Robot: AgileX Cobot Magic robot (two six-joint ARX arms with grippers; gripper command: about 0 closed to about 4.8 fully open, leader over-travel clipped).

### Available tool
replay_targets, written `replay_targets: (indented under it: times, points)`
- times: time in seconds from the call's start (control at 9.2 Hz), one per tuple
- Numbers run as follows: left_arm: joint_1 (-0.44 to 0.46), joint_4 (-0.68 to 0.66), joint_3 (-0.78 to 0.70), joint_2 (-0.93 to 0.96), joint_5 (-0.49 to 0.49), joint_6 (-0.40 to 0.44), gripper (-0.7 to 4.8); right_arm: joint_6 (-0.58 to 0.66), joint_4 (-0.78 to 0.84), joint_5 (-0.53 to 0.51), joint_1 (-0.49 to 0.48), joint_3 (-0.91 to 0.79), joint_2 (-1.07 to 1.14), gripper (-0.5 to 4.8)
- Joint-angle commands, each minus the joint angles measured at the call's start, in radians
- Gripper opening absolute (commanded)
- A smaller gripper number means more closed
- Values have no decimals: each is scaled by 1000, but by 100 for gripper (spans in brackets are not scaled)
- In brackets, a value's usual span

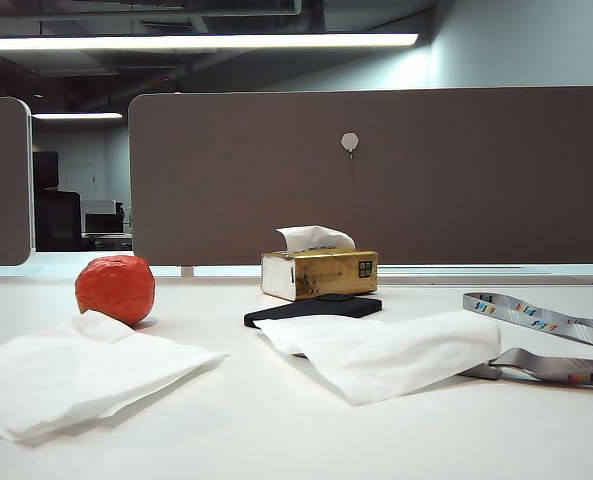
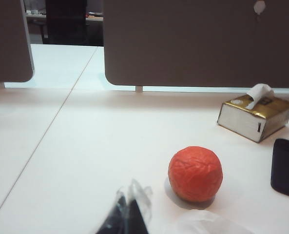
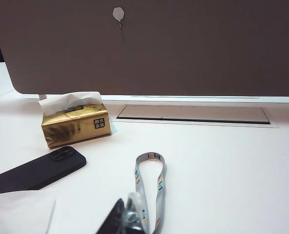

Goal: Pull out a tissue from the tissue box and use it to cover the ID card on the tabletop.

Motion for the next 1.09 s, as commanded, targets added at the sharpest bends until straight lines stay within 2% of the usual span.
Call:
replay_targets:
  times: [0.11, 1.09]
  points:
    - [-1, 14, 4, 1, 7, 22, -6, 3, 14, -4, 0, -3, -1, -4]
    - [0, 29, 4, 1, 7, 11, -6, 3, -10, -3, 0, -3, -1, -5]
